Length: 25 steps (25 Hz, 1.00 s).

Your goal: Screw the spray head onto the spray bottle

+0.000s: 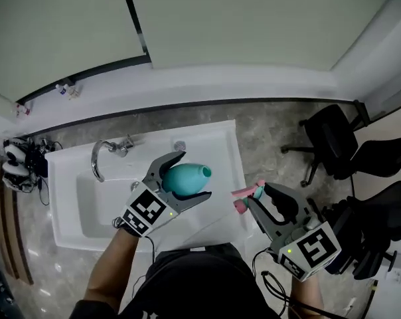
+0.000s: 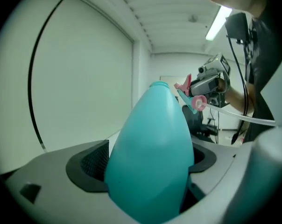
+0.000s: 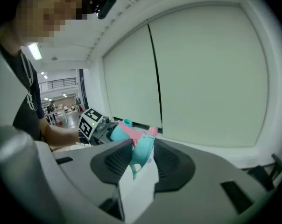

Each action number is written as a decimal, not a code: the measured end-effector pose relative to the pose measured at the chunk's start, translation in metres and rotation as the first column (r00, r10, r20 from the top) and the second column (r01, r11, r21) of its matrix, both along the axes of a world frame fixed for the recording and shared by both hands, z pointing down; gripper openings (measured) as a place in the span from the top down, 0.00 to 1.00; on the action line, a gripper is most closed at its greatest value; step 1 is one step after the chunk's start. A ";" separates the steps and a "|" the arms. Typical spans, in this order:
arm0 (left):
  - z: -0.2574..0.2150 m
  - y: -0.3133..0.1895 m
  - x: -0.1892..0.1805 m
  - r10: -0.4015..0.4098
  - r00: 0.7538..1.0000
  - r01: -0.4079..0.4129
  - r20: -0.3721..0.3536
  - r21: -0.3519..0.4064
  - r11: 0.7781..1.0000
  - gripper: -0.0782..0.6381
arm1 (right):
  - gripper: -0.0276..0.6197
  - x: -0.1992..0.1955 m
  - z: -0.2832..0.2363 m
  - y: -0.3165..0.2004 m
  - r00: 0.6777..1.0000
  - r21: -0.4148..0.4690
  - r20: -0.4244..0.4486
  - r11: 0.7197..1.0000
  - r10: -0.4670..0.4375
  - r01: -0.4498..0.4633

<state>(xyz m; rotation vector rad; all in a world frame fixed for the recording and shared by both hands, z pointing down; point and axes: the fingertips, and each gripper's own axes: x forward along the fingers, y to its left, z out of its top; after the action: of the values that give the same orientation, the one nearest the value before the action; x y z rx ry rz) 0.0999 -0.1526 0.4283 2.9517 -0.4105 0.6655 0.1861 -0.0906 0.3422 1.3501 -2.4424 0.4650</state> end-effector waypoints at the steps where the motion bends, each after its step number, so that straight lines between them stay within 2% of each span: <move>1: -0.009 0.002 -0.003 -0.025 0.998 0.024 -0.050 -0.025 0.999 0.24 | 0.74 -0.002 -0.024 -0.003 0.999 0.078 -0.031 0.997 -0.011 0.014; 4: -0.031 0.008 -0.013 -0.079 0.985 0.066 -0.156 -0.088 0.994 0.24 | 0.74 -0.011 -0.090 -0.011 0.987 0.284 -0.161 0.958 -0.001 0.047; 8: -0.048 0.024 -0.023 -0.086 0.974 0.070 -0.211 -0.085 0.994 0.23 | 0.74 -0.024 -0.139 -0.005 0.933 0.414 -0.353 0.906 0.065 0.093; 11: -0.051 0.033 -0.025 -0.083 0.967 0.065 -0.240 -0.083 0.994 0.23 | 0.74 -0.029 -0.171 0.001 0.860 0.505 -0.495 0.847 0.127 0.166; 14: -0.057 0.039 -0.029 -0.076 0.959 0.051 -0.274 -0.096 0.994 0.24 | 0.74 -0.040 -0.202 0.005 0.769 0.587 -0.608 0.764 0.198 0.267; 17: -0.067 0.044 -0.031 -0.072 0.940 0.030 -0.333 -0.129 0.991 0.24 | 0.74 -0.053 -0.226 0.005 0.708 0.638 -0.657 0.691 0.259 0.340; 19: -0.072 0.047 -0.029 -0.063 0.930 0.015 -0.362 -0.133 0.991 0.24 | 0.74 -0.062 -0.235 0.005 0.680 0.650 -0.677 0.661 0.280 0.375; 22: -0.078 0.051 -0.028 -0.041 0.920 -0.007 -0.390 -0.123 0.992 0.24 | 0.74 -0.079 -0.242 0.007 0.658 0.650 -0.698 0.636 0.282 0.417; 25: -0.082 0.052 -0.029 -0.031 0.910 -0.020 -0.414 -0.119 0.993 0.24 | 0.74 -0.095 -0.241 0.007 0.630 0.629 -0.729 0.624 0.267 0.464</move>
<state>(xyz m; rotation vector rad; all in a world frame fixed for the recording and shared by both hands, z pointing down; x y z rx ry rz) 0.0711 -0.1004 0.3463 2.8612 -0.3233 0.0443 0.0916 -0.0836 0.1011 1.2182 -1.8895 -1.1912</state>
